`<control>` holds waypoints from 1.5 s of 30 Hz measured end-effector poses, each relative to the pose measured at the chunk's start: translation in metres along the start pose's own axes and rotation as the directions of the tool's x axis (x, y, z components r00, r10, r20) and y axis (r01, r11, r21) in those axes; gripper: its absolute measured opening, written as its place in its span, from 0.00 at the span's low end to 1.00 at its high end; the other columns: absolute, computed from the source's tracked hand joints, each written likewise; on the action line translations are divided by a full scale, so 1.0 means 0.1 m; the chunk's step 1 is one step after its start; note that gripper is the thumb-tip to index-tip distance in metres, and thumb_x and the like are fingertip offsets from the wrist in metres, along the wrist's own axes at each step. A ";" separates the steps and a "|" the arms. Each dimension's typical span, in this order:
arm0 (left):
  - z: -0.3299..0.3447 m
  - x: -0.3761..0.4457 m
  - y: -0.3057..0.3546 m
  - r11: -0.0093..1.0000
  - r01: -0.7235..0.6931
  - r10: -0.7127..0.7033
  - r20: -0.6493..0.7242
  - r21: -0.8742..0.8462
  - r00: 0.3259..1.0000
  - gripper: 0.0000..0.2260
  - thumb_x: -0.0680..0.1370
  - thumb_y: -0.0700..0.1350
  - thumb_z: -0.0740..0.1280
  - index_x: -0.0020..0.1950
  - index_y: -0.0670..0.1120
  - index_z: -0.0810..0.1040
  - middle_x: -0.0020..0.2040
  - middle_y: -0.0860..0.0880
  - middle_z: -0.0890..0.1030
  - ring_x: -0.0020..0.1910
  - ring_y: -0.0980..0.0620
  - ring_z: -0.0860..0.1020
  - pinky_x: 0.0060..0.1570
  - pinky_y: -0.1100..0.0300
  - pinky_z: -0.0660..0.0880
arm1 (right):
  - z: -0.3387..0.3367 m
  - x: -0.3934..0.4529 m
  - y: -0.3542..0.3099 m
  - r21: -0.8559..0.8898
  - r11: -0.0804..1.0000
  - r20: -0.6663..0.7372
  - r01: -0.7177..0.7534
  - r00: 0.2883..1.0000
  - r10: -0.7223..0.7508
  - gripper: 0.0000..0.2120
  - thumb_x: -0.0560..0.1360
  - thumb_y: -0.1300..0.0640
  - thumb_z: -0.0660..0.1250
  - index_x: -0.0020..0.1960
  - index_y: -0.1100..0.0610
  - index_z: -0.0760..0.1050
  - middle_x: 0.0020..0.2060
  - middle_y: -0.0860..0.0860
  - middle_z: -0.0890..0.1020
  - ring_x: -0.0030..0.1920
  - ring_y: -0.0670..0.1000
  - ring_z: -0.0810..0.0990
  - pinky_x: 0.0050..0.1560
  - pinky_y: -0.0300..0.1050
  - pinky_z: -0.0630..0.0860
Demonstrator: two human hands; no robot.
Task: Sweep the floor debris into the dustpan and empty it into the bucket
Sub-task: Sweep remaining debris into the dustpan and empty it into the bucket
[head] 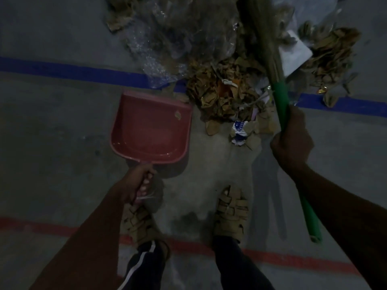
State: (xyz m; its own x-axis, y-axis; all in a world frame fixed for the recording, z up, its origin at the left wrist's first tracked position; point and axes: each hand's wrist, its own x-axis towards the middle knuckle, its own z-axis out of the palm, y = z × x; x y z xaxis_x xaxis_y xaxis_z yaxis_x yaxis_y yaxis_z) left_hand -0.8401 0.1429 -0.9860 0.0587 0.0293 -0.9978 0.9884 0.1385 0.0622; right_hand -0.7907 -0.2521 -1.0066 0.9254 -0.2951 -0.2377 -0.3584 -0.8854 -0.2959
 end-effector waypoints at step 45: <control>0.36 0.13 1.36 0.860 -0.147 0.131 0.067 0.488 0.989 0.16 0.77 0.43 0.60 0.30 0.48 0.61 0.21 0.52 0.59 0.15 0.55 0.54 0.20 0.72 0.53 | 0.30 -0.71 -0.14 0.169 0.985 0.165 0.029 0.985 -0.057 0.35 0.62 0.62 0.60 0.69 0.49 0.67 0.60 0.53 0.79 0.50 0.60 0.80 0.42 0.43 0.67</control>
State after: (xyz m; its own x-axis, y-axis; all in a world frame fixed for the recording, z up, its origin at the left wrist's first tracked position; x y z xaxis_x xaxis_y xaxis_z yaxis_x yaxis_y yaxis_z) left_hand -0.7000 0.1261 -0.9916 0.1966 -0.0192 -0.9803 0.9101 -0.3685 0.1898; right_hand -0.8553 -0.2074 -1.0136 0.9113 -0.1804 -0.3701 -0.3470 -0.8204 -0.4545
